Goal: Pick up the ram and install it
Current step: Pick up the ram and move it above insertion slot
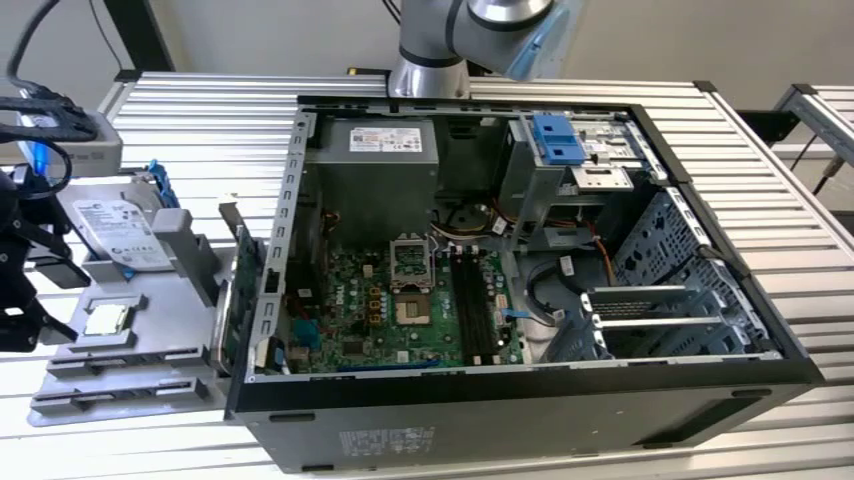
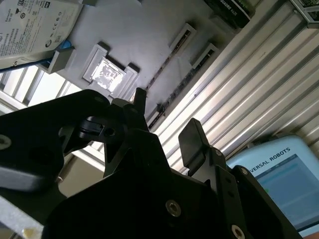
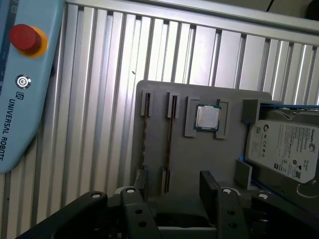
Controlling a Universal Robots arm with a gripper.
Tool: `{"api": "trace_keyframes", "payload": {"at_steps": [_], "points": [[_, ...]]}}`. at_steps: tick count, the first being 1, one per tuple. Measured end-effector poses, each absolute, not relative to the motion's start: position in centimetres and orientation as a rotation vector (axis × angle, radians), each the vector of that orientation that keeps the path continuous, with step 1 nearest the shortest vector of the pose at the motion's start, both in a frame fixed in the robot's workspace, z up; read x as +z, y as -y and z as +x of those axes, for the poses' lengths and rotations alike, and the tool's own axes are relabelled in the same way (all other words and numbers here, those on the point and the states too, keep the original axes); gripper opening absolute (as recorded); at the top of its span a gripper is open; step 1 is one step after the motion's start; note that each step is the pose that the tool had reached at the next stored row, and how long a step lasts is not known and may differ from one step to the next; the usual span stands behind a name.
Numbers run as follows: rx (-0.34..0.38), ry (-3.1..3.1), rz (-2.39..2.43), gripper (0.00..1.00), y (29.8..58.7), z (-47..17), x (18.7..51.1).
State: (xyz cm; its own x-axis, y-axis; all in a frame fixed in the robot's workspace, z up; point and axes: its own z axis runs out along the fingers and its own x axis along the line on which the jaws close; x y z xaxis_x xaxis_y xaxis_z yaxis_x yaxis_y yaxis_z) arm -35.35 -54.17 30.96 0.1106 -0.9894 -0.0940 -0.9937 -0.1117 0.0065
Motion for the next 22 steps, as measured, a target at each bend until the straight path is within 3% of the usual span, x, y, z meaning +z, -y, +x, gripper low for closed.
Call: {"api": "trace_keyframes", "payload": {"at_steps": [22], "points": [[0.115,-2.054,-2.297,1.0,54.17,-35.35,30.3]]}}
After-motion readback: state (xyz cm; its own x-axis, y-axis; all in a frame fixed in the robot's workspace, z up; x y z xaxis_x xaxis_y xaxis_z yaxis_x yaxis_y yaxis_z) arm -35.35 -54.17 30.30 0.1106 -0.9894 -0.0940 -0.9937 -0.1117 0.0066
